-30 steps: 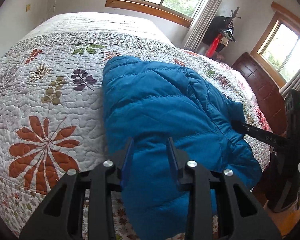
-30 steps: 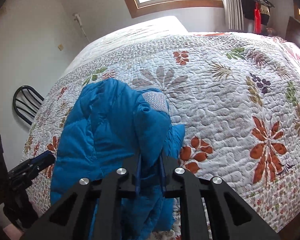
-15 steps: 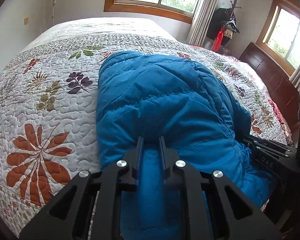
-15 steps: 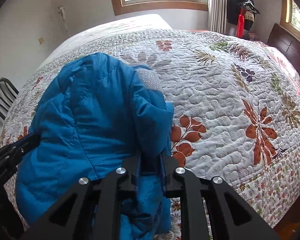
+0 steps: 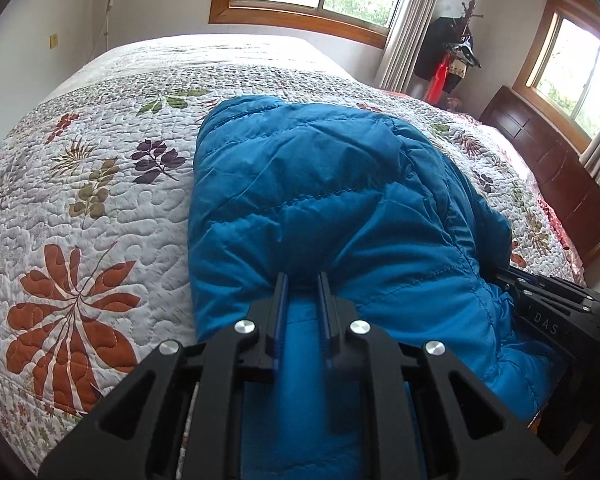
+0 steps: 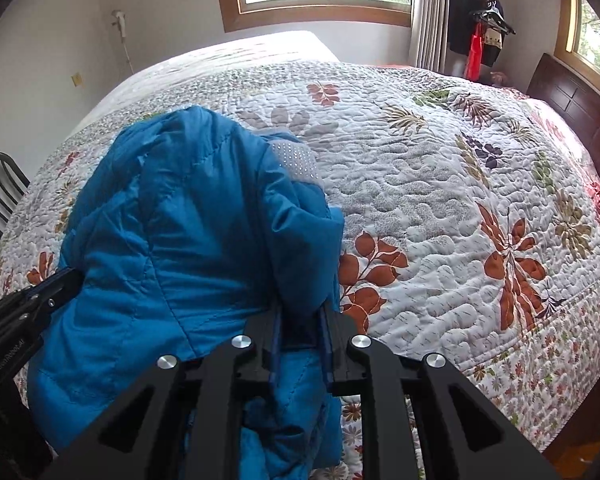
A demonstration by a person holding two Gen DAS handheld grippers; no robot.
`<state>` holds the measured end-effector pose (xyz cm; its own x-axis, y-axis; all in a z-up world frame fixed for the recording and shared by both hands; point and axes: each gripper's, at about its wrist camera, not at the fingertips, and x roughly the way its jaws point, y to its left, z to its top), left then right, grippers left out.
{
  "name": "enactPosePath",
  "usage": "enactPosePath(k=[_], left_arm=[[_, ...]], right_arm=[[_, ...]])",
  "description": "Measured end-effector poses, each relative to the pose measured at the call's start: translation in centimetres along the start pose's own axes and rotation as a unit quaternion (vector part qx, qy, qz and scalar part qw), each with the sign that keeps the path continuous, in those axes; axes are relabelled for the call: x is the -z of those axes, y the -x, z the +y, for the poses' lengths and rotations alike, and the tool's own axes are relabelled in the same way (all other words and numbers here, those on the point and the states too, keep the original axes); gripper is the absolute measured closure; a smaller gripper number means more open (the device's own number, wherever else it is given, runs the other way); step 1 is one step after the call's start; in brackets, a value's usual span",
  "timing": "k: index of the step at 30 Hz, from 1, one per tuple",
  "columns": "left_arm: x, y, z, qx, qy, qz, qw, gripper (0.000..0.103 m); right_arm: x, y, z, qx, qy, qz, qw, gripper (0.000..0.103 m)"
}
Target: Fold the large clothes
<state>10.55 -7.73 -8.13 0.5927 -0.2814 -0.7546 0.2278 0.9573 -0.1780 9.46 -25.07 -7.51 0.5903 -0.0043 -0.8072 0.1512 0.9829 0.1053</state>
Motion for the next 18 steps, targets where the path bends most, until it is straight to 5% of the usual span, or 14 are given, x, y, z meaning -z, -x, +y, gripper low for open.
enactPosePath(k=[3, 9, 14, 18], left_arm=[[-0.2, 0.4, 0.1, -0.004, -0.002, 0.001, 1.0000, 0.090], [-0.1, 0.4, -0.2, -0.009, -0.008, -0.003, 0.9999, 0.090], [0.0, 0.5, -0.3, -0.012, -0.007, -0.006, 0.9999, 0.089], [0.0, 1.1, 0.3, -0.002, 0.004, -0.003, 1.0000, 0.090]], right_arm=[[-0.3, 1.2, -0.1, 0.011, -0.002, -0.013, 1.000, 0.078], [0.2, 5.2, 1.5, 0.041, 0.024, -0.058, 0.997, 0.077], [0.7, 8.2, 4.9, 0.007, 0.080, -0.086, 0.993, 0.077], [0.7, 6.7, 6.2, -0.017, 0.097, -0.052, 0.994, 0.078]])
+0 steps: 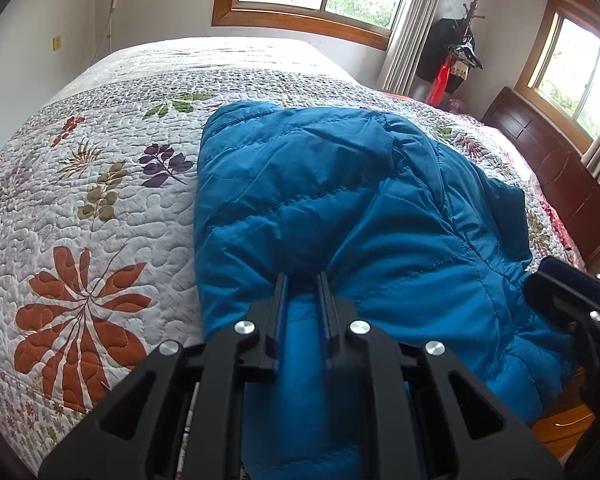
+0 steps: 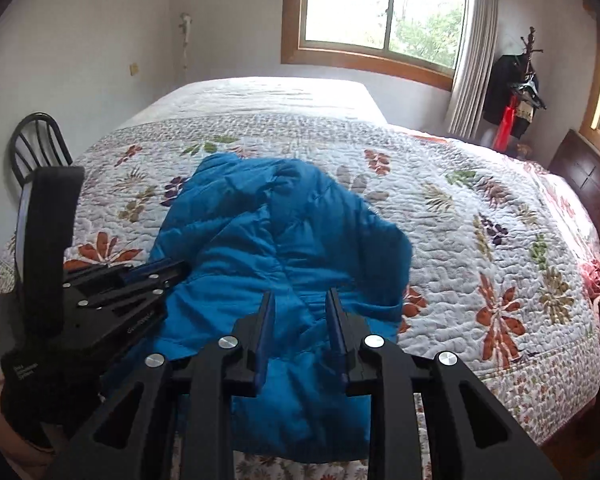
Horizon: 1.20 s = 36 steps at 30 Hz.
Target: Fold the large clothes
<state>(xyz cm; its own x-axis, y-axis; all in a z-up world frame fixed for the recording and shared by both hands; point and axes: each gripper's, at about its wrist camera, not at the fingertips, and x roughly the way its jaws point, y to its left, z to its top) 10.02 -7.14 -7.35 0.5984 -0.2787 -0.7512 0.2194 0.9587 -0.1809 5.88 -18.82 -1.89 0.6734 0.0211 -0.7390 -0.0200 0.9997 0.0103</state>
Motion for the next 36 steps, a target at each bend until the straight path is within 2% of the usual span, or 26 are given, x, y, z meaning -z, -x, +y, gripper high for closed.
enactPosePath(k=[4, 8, 14, 17, 18, 21, 23, 30, 34, 36], left_arm=[[0.6, 1.4, 0.4, -0.003, -0.004, -0.002, 1.0000, 0.090], [1.3, 1.0, 0.2, -0.002, -0.012, 0.006, 0.9999, 0.090], [2.0, -0.7, 0.2, -0.019, -0.016, 0.000, 0.9997, 0.091], [1.8, -0.4, 0.5, -0.015, -0.007, -0.005, 0.9999, 0.093], [1.8, 0.0, 0.6, -0.017, -0.004, -0.011, 0.9998, 0.096], [1.6, 1.1, 0.5, -0.034, -0.006, -0.029, 0.9990, 0.097], [1.6, 0.9, 0.5, -0.036, -0.003, -0.026, 0.9990, 0.097], [2.6, -0.5, -0.4, -0.069, -0.031, -0.035, 0.9965, 0.096], [1.8, 0.0, 0.7, -0.036, -0.009, -0.019, 0.9991, 0.097], [1.4, 0.7, 1.4, -0.029, -0.005, -0.011, 0.9995, 0.093]], right_arm=[[0.6, -2.2, -0.8, -0.003, -0.019, 0.026, 0.999, 0.079], [1.4, -4.1, -0.7, 0.000, -0.020, 0.038, 0.999, 0.079], [2.2, -5.6, -0.6, 0.004, -0.033, 0.029, 0.999, 0.080], [2.2, -5.2, -0.3, 0.013, -0.032, 0.023, 0.999, 0.080], [2.2, -4.9, -0.4, 0.012, -0.036, 0.019, 0.999, 0.080], [2.0, -3.8, -0.4, 0.014, -0.042, 0.008, 0.999, 0.080], [1.9, -3.4, 0.1, 0.024, -0.032, 0.004, 0.999, 0.080], [2.4, -4.9, 0.7, 0.047, -0.018, -0.001, 0.999, 0.080], [2.3, -4.6, 0.3, 0.039, -0.021, -0.003, 0.999, 0.080], [2.1, -3.9, -0.3, 0.021, -0.027, -0.006, 0.999, 0.078]])
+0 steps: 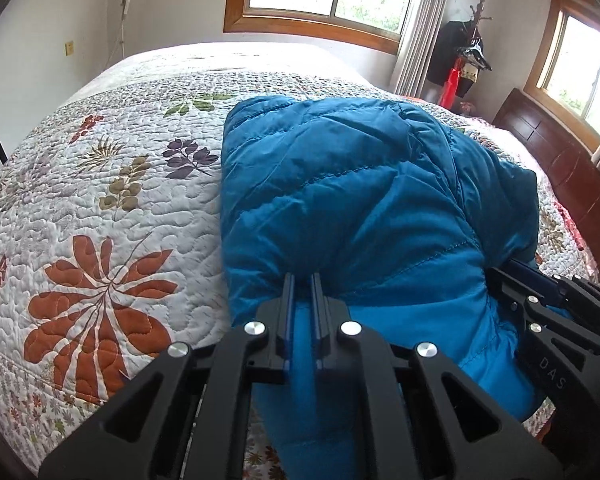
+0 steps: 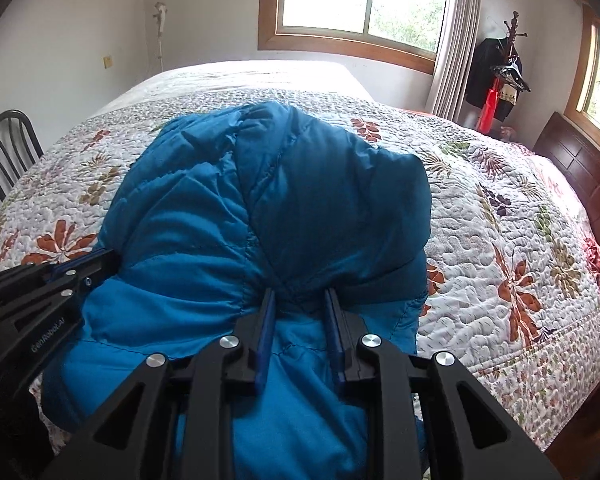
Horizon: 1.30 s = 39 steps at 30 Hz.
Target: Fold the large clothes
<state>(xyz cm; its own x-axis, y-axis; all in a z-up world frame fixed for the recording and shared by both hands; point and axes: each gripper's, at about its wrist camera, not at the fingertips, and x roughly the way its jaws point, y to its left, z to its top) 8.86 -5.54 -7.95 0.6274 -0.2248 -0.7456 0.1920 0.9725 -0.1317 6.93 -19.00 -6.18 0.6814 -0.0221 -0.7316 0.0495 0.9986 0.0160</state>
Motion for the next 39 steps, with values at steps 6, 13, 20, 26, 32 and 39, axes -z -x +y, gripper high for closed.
enactPosePath(k=[6, 13, 20, 26, 32, 39], left_arm=[[-1.5, 1.1, 3.7, 0.025, 0.032, 0.019, 0.9990, 0.052], [-2.3, -1.6, 5.7, 0.085, 0.054, 0.057, 0.9933, 0.038], [-2.2, -5.4, 6.4, 0.188, 0.095, 0.086, 0.9739, 0.020], [-1.9, -8.3, 6.4, 0.268, 0.136, 0.115, 0.9469, 0.020], [-2.2, -6.5, 5.9, 0.274, 0.117, 0.080, 0.9514, 0.052], [-4.8, -3.5, 7.8, 0.269, 0.110, 0.020, 0.9566, 0.056]], right_arm=[[-1.3, 3.2, -2.0, -0.035, -0.015, -0.014, 0.999, 0.020], [-1.9, -0.3, -5.7, -0.069, -0.069, 0.046, 0.994, 0.016], [0.0, -5.7, -9.2, -0.190, -0.157, 0.105, 0.963, 0.004], [0.8, -8.0, -10.0, -0.262, -0.190, 0.124, 0.938, 0.003], [-0.2, -5.7, -8.7, -0.275, -0.173, 0.099, 0.941, 0.045], [-5.1, -3.2, -4.8, -0.274, -0.106, 0.050, 0.954, 0.055]])
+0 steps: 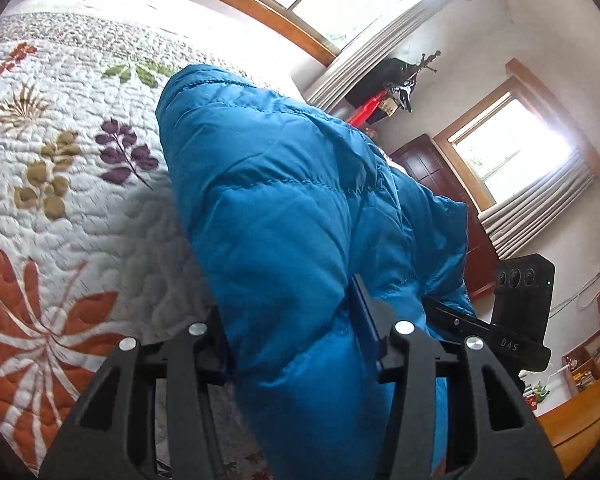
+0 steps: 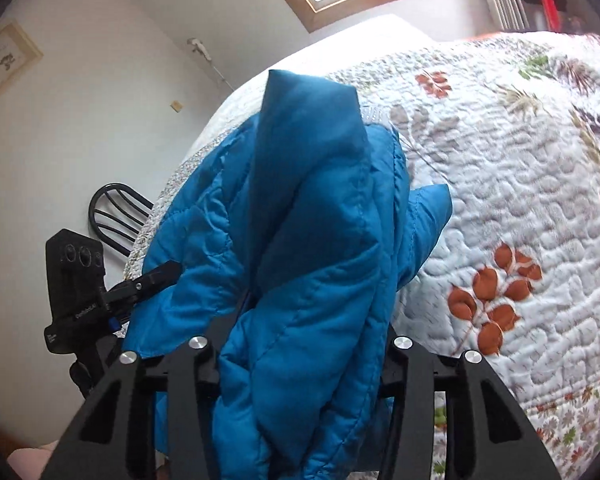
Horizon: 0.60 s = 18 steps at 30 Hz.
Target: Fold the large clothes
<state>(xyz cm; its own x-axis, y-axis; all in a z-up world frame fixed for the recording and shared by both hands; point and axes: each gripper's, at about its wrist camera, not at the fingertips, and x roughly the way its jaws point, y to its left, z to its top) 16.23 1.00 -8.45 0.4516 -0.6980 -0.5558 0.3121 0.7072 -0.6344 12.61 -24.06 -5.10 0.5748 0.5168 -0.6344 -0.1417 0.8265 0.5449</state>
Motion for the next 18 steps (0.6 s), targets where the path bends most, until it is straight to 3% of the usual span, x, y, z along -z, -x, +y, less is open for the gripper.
enactPosePath(k=[5, 11, 15, 18], left_arm=[[-4.0, 2.3, 2.1, -0.032, -0.003, -0.046, 0.9984, 0.056], [-9.5, 3.1, 7.3, -0.070, 0.008, -0.078, 0.9945, 0.056], [-12.3, 3.0, 12.1, -0.090, 0.023, -0.067, 0.9934, 0.055], [-12.4, 1.3, 15.6, -0.111, 0.043, -0.047, 0.9918, 0.047]], right_arm=[[-5.2, -4.1, 2.9, -0.026, 0.031, 0.005, 0.999, 0.055], [-10.9, -11.5, 5.1, -0.059, 0.042, 0.018, 0.997, 0.055], [-12.6, -17.2, 4.1, -0.073, 0.020, 0.052, 0.996, 0.055], [-12.3, -20.7, 2.4, -0.082, -0.006, 0.072, 0.994, 0.044]])
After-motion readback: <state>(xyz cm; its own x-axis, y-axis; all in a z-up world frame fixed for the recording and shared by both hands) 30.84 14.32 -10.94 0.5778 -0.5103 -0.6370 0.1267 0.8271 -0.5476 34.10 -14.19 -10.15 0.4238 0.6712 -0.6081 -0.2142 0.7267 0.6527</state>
